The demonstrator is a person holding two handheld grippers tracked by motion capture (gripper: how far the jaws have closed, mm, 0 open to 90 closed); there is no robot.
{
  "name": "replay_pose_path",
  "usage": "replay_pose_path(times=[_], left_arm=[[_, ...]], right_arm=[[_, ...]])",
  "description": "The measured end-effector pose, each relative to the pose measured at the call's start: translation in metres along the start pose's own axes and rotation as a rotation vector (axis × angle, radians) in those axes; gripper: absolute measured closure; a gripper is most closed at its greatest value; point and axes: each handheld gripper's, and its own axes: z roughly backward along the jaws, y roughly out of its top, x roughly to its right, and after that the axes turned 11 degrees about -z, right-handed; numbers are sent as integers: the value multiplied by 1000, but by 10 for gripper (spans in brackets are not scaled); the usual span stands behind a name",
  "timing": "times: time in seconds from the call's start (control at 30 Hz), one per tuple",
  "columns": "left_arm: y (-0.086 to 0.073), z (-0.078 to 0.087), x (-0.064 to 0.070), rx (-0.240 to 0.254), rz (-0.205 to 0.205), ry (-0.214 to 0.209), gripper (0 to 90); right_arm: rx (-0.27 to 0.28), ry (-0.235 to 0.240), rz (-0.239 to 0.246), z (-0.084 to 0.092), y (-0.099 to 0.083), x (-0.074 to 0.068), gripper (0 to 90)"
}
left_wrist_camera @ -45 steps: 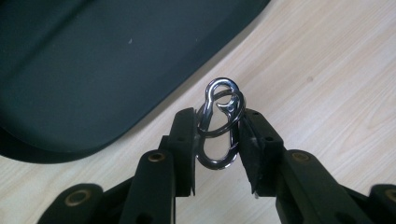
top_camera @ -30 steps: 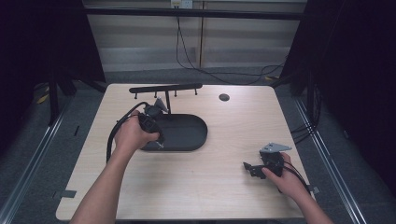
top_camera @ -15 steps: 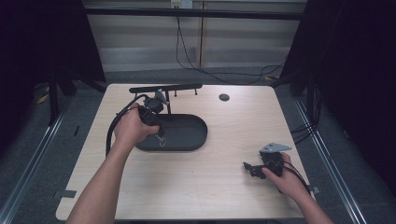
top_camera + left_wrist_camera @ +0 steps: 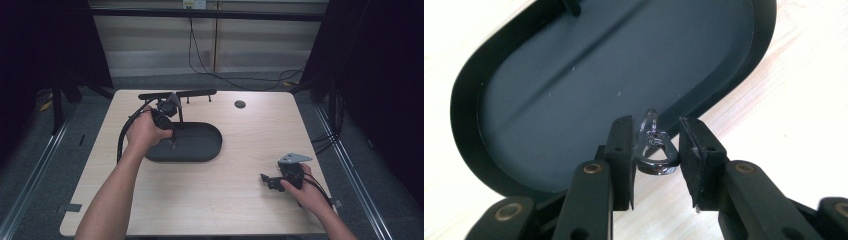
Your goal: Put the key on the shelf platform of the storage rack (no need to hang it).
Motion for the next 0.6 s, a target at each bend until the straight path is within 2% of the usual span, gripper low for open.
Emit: replay_pose_path(times=[0.47,0.6], left_arm=[[10,-20,-8,-24,-8,34,680],[11,-23,-10,-10,-3,41,680]], right_arm=[[0,0,0,0,0,0,130],[0,0,0,0,0,0,130]])
